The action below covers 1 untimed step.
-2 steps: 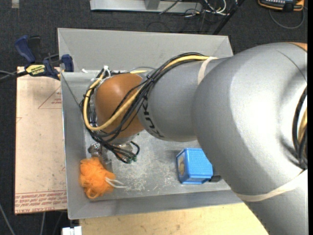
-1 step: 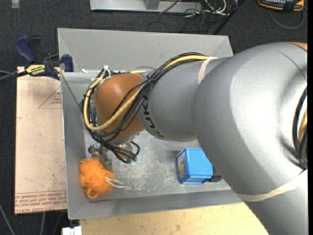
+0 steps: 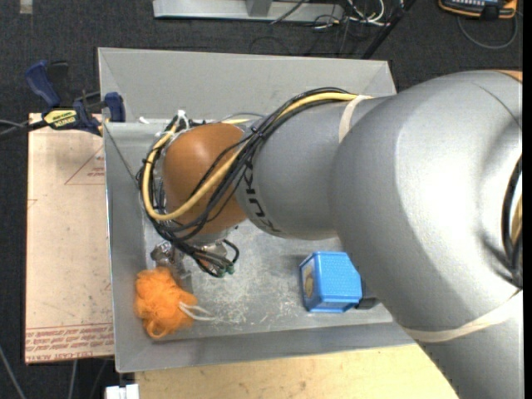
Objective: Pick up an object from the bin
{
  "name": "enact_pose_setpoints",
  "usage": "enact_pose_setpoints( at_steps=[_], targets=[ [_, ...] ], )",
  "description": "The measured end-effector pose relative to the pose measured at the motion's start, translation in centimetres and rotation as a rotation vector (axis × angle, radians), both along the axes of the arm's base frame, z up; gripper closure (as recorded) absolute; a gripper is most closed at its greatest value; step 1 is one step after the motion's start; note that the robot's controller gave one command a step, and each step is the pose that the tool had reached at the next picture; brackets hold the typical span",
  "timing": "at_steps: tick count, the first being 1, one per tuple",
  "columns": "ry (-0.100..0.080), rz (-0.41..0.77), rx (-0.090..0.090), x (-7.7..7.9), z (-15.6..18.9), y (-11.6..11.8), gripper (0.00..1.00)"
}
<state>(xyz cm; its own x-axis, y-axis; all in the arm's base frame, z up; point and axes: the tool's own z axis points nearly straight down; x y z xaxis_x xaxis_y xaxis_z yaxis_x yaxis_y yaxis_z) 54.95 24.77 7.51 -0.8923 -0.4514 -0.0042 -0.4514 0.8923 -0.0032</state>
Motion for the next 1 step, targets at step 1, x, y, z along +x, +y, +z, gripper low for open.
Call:
enact_pose_setpoints(
  at_steps=[1],
  targets=[
    [0.006, -0.001, -0.002, -0.21, 1.90, -0.06, 1.00]
  ],
)
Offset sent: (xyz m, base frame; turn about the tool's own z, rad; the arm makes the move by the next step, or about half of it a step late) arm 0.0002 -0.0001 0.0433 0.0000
